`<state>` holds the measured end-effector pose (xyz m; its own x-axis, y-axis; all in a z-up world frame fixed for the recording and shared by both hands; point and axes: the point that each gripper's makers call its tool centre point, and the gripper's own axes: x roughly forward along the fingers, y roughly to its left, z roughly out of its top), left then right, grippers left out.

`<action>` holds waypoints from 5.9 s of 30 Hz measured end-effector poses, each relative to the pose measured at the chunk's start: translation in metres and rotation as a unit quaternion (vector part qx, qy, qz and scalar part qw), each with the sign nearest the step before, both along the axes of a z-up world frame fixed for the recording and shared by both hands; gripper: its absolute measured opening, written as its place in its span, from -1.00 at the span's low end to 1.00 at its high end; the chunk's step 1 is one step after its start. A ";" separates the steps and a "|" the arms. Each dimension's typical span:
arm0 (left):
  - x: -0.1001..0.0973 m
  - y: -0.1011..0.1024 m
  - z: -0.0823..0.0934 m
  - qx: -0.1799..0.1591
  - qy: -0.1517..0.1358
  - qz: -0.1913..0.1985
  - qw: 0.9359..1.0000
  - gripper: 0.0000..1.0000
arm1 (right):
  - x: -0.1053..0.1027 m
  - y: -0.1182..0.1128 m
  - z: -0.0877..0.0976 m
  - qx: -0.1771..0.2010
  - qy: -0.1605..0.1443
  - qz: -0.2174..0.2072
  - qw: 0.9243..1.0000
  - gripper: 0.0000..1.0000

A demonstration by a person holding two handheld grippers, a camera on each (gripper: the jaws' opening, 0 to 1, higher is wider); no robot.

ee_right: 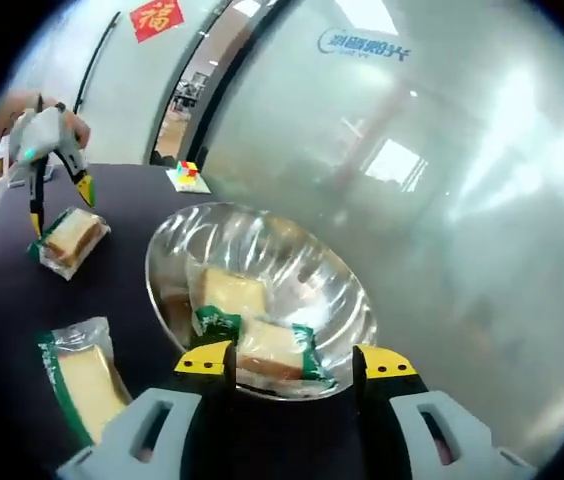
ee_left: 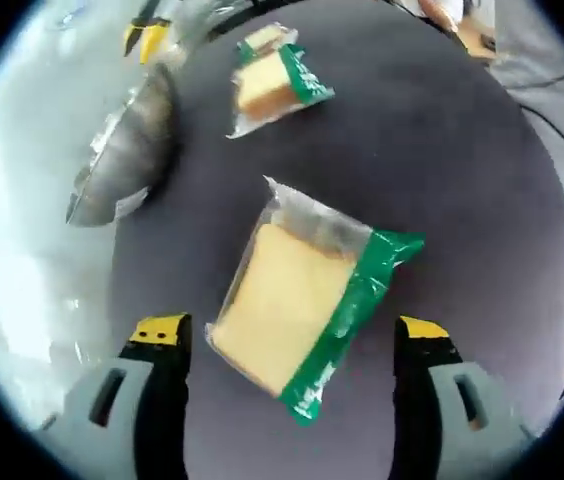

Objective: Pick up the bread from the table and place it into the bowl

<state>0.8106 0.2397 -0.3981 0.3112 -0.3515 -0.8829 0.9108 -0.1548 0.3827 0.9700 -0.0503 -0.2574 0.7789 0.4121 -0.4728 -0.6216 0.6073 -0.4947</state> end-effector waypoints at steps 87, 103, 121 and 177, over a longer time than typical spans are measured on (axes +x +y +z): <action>0.128 -0.126 0.151 -0.112 -0.047 0.058 0.991 -0.66 | -0.175 0.041 -0.155 -0.227 0.239 0.256 0.909 -0.01; 0.112 -0.136 0.160 -0.149 -0.042 0.023 0.988 -0.40 | -0.163 0.003 -0.120 -0.236 0.213 0.232 0.919 -0.03; 0.063 -0.097 0.119 -0.135 -0.062 -0.018 0.989 -0.39 | -0.029 -0.008 0.025 -0.271 -0.029 0.111 0.956 -0.01; -0.026 -0.066 0.051 -0.201 -0.052 -0.005 0.978 -0.43 | -0.130 -0.100 -0.071 -0.341 0.169 0.243 0.892 0.22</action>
